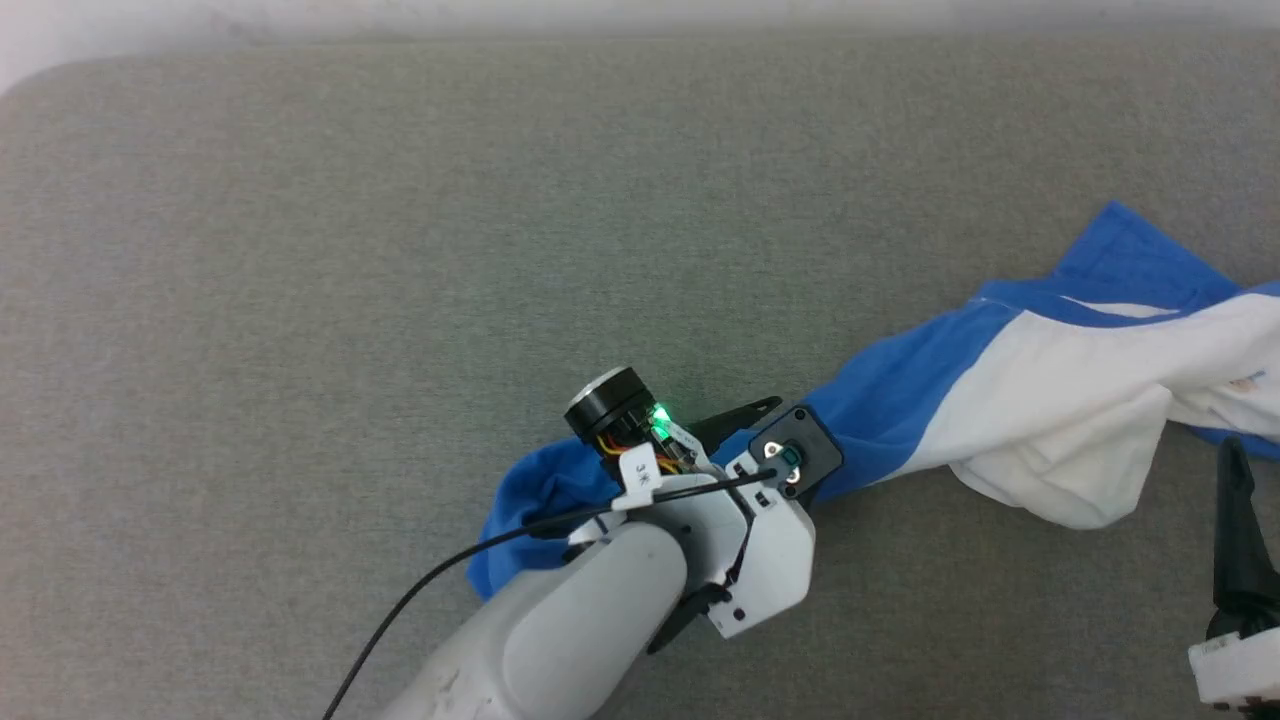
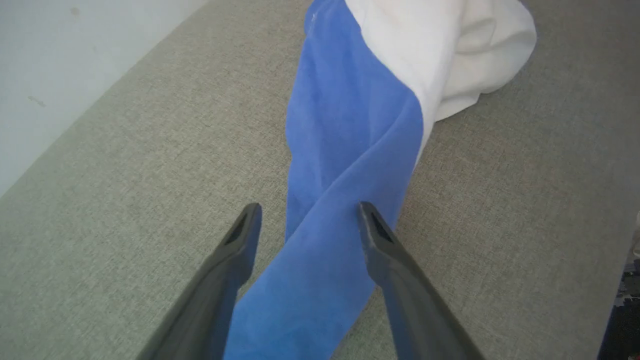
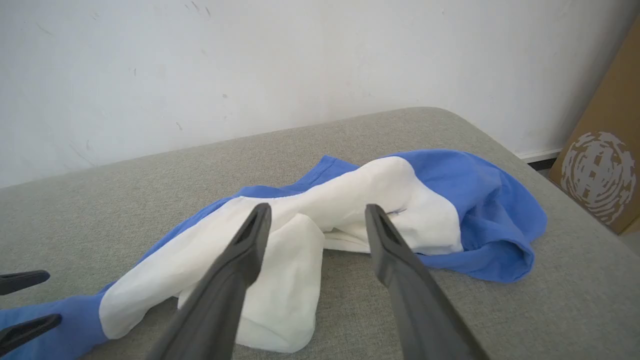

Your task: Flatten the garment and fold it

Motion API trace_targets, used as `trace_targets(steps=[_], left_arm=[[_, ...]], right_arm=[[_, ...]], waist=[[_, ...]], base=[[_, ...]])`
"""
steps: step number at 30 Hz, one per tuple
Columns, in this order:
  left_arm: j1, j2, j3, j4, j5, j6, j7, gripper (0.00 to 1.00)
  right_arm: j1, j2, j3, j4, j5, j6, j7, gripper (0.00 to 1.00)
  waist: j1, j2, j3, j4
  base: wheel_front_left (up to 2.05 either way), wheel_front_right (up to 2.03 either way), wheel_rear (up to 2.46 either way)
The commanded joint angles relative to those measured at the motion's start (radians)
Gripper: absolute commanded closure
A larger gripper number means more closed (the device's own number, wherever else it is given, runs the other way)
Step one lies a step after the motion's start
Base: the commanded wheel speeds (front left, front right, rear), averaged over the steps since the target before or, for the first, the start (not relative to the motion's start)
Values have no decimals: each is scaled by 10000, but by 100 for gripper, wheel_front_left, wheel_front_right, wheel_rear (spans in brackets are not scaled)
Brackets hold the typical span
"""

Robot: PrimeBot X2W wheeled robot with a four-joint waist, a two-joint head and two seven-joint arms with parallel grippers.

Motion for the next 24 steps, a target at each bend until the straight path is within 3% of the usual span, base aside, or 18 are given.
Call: trace_targets(steps=[1,7,8,9,10,12,18,24], left_arm=[[-370,-45,-226,378,22,-64,65,0],[-792,-60,-1075,2010,-614,-127,1159,0],[-836,-60,-1196,2109,-723,-131,1187,16],[-888,-61,-1285,2166,-784,-133,1112,79],[-923,-61,-1311,2189,-841,-104,956,100],[-985,-62,-1289,2175,-884,124,511,100],[-1246,174,-532,1823,-804,1426,-1129,100],[-1158,1689,914,325,-761,2938,-1982,100]], right_arm=[[-174,31,23,32,43,-9,28,0],[-345,31,74,206,106,-9,5,0],[-358,31,80,233,119,-9,-8,0],[-368,31,84,261,133,-9,-21,0],[-374,31,81,289,143,-9,-35,0],[-361,31,32,346,163,-9,-64,0],[-250,31,6,308,106,-9,-60,0],[-143,31,67,106,53,-9,108,0]], waist=[[-3,-1,321,-308],[-3,-1,541,-601],[-3,-1,551,-622],[-3,-1,556,-635],[-3,-1,550,-635],[-3,-1,490,-564],[-3,-1,154,-41],[-3,-1,2,569]], base=[[0,0,0],[0,0,0],[0,0,0],[0,0,0],[0,0,0],[0,0,0],[0,0,0],[0,0,0]])
